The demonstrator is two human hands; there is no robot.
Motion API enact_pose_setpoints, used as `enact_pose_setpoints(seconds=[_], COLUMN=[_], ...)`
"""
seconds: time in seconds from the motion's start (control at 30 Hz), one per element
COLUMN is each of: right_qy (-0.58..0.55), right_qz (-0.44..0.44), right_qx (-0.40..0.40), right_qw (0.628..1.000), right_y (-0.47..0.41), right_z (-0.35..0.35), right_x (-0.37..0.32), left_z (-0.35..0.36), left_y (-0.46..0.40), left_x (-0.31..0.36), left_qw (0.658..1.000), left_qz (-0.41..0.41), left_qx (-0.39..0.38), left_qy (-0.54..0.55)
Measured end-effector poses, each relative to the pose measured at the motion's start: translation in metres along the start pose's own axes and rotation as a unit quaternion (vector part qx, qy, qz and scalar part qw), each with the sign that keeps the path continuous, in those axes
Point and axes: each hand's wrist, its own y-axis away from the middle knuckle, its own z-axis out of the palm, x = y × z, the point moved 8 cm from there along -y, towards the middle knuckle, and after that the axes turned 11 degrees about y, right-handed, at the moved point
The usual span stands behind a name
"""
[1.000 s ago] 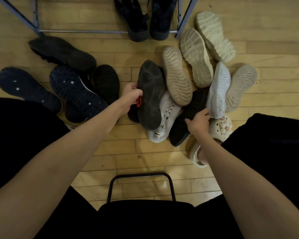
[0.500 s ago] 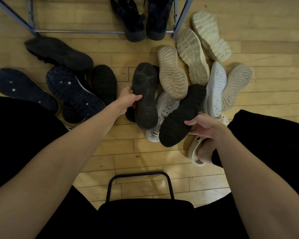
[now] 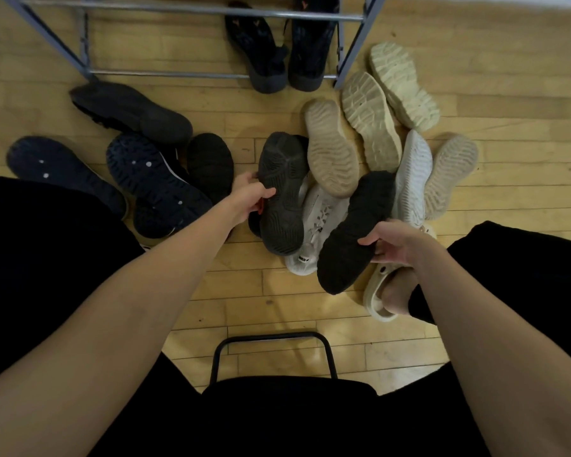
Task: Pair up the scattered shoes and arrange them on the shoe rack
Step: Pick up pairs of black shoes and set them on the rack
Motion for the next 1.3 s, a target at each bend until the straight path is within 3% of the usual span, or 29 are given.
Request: enact_pose_setpoints(seconds=[0.23,0.37,0.47,0.53,0.63,0.7,0.77,0.9,1.13,1.2,1.23,1.3], right_qy=[-0.025,0.138,0.275,0.346,0.337,0.242,0.185,0.187,0.02,-0.001,-0.003,-0.004], right_qz=[0.023,-0.017,-0.029,-0.086,-0.222,-0.226,-0.204,-0.217,-0.21,-0.224,-0.232,-0.245], right_qx=[0.099,0.181,0.252,0.286,0.217,0.11,0.037,0.044,0.01,0.051,0.074,0.098], right_qw=[0.994,0.974,0.927,0.89,0.889,0.937,0.961,0.957,0.978,0.973,0.97,0.965], right_y=[-0.004,-0.006,0.003,0.013,0.016,0.015,0.014,0.012,0.004,0.004,0.004,0.002], right_z=[0.046,0.066,0.075,0.086,0.122,0.147,0.166,0.163,0.154,0.152,0.151,0.15], right_x=[0.005,-0.028,-0.056,-0.079,-0.105,-0.1,-0.091,-0.088,-0.094,-0.101,-0.105,-0.11], left_z=[-0.029,-0.04,-0.049,-0.057,-0.07,-0.075,-0.075,-0.066,-0.05,-0.054,-0.064,-0.094], left_y=[0.021,0.035,0.043,0.045,0.043,0.043,0.044,0.044,0.043,0.044,0.044,0.056], left_x=[-0.01,-0.012,-0.008,-0.006,-0.004,-0.004,-0.002,-0.001,0.009,0.02,0.026,0.038], left_qw=[0.999,0.998,0.995,0.992,0.987,0.985,0.983,0.979,0.978,0.993,0.992,0.932], left_qz=[0.012,0.017,0.021,0.024,0.024,0.019,0.011,-0.002,0.032,0.08,0.112,0.167], left_qx=[-0.002,-0.007,0.005,0.014,0.017,0.011,-0.002,-0.044,-0.077,-0.016,0.064,0.284], left_qy=[0.031,0.065,0.096,0.122,0.159,0.171,0.181,0.2,0.193,0.082,-0.004,-0.149])
